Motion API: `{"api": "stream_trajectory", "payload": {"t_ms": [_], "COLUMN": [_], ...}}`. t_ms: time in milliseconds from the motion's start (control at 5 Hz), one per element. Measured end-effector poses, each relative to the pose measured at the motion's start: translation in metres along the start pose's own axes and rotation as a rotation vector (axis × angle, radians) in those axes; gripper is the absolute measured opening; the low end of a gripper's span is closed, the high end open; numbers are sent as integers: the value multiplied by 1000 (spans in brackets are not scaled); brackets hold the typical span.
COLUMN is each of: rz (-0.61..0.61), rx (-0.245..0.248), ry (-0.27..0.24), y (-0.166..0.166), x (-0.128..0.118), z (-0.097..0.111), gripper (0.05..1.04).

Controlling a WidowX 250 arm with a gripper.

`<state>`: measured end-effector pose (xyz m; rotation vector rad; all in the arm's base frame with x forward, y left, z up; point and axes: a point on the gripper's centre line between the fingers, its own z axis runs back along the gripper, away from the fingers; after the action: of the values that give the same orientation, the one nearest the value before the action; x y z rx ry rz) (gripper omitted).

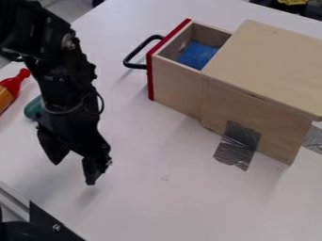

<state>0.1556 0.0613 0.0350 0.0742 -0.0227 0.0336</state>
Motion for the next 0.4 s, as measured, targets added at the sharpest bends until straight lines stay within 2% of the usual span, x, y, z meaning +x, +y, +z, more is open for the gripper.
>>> {"api": "stream_trajectory", "payload": {"t_ms": [200,400], "rz": [-15,-19], "rx": [3,0], "ry": [-27,-65], "y": [-5,-10], "x": [5,12], "z": [2,12], "gripper": [998,998]}}
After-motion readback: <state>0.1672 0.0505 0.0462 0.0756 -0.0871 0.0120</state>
